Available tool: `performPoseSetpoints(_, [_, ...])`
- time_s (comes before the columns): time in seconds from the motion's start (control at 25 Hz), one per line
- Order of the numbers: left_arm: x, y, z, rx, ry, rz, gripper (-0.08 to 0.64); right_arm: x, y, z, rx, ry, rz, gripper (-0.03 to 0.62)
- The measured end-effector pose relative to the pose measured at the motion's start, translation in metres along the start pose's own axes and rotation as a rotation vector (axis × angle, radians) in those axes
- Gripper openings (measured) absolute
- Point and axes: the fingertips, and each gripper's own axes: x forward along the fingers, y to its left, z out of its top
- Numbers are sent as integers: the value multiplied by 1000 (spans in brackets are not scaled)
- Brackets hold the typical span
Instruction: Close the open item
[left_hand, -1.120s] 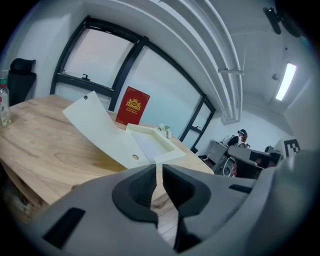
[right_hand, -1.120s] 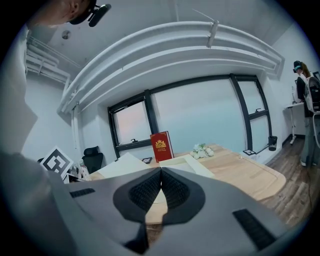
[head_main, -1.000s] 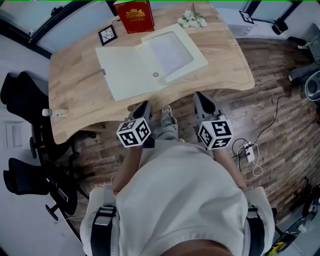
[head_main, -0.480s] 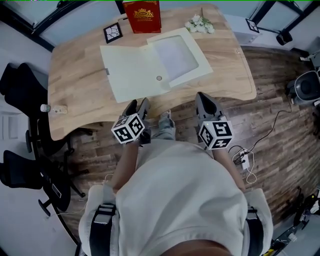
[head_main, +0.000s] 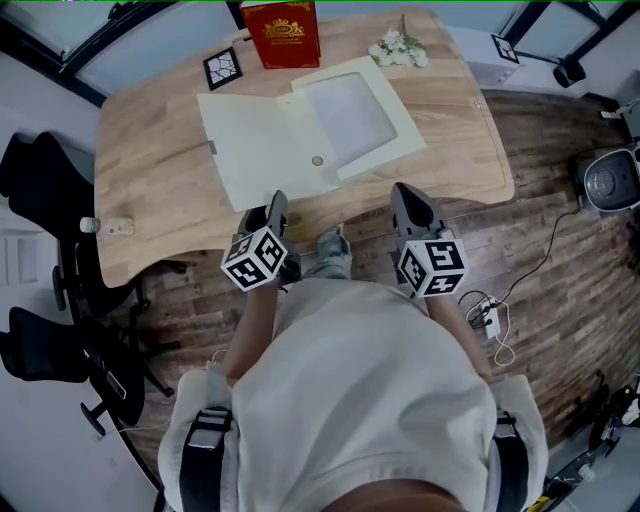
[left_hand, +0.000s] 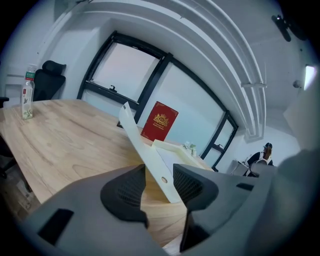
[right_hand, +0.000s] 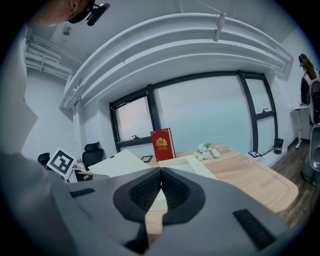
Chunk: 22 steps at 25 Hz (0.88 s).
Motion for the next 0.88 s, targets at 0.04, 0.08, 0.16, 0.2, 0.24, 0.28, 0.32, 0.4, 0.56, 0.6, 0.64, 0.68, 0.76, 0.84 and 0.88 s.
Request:
performPoseSetpoints(0.04, [0,1,2,2,-5,9,170,1,-1,0,-1,1,0,20])
performPoseSetpoints(0.08, [1,2,5,1,-11,17,141,2,-2,0,-1,2,-1,20])
performPoseSetpoints(0.16, [1,3,10,-3,-24,22,133,4,-3,0,1,3,-2,20])
performPoseSetpoints(0.2, [0,3,13,-4,-33,24,132,5,-4,-1,2,4,-2,18])
performPoseSetpoints(0.24, [0,4,16,-3,-41,27,123,7,-4,-1,3,6,-2,18])
performPoseSetpoints(0.28, [0,5,19,0,-47,31,106,8,-4,-2,3,7,-2,19])
performPoseSetpoints(0.32, [-1,5,22,5,-50,33,100,9,-4,-2,4,9,-3,18])
performPoseSetpoints(0.4, [-1,5,25,19,-49,33,97,11,-5,-3,4,11,-4,18])
performPoseSetpoints(0.56, [0,10,32,37,-54,41,84,19,-10,-7,-4,28,-14,19])
performPoseSetpoints(0.6, [0,11,34,37,-57,45,80,22,-13,-9,-10,35,-22,20])
performPoseSetpoints(0.64, [0,13,36,36,-61,49,78,24,-16,-12,-19,40,-33,20])
performPoseSetpoints(0.68, [0,15,37,35,-64,53,77,26,-20,-14,-28,45,-45,20])
performPoseSetpoints(0.76, [0,20,41,35,-68,63,74,30,-29,-20,-43,59,-70,20])
performPoseSetpoints(0.84, [0,25,43,38,-71,75,71,34,-39,-26,-49,74,-94,20])
performPoseSetpoints(0.88, [0,27,45,40,-71,80,69,36,-44,-28,-51,81,-108,20])
